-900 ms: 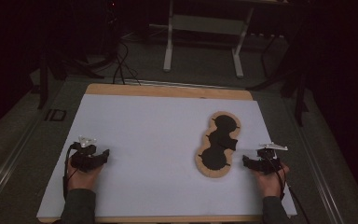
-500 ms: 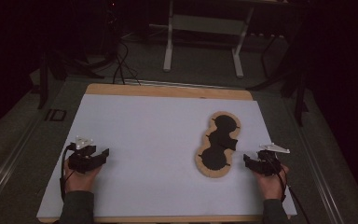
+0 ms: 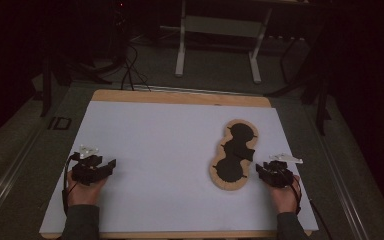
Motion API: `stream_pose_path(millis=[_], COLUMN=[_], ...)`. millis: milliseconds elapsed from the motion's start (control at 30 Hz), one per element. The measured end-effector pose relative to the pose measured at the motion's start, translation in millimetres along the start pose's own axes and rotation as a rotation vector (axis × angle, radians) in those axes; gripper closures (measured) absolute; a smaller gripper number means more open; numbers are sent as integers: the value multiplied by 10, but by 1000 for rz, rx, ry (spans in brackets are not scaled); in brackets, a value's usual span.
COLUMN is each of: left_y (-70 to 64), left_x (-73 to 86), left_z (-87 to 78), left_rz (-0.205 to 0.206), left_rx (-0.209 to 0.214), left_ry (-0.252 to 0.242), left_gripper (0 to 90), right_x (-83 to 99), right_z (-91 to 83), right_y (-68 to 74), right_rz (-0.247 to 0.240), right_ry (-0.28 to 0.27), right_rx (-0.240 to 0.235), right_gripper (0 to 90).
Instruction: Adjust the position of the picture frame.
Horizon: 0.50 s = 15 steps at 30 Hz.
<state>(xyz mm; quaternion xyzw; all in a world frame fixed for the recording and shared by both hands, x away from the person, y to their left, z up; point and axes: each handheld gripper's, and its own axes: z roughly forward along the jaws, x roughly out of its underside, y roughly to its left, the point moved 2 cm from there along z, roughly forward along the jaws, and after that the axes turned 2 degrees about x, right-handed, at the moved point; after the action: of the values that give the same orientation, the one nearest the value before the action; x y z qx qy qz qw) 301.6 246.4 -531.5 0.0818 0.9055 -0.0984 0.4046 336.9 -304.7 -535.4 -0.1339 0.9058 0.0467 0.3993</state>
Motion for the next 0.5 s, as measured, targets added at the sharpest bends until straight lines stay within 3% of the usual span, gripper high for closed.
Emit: stream_pose_path(millis=[267, 367, 500], left_y=[-2, -5, -6], left_x=[-5, -6, -6], left_z=[-9, -11, -8], left_rz=[18, 29, 28], left_rx=[13, 22, 27], left_ry=[-7, -10, -9], left_gripper=[467, 481, 485], right_x=[-5, -20, -37], right_z=[40, 29, 39], right_y=[78, 102, 159], right_rz=[-2, -2, -20], right_ry=[-6, -22, -19], right_rx=[-85, -120, -133], right_gripper=[889, 896, 897])
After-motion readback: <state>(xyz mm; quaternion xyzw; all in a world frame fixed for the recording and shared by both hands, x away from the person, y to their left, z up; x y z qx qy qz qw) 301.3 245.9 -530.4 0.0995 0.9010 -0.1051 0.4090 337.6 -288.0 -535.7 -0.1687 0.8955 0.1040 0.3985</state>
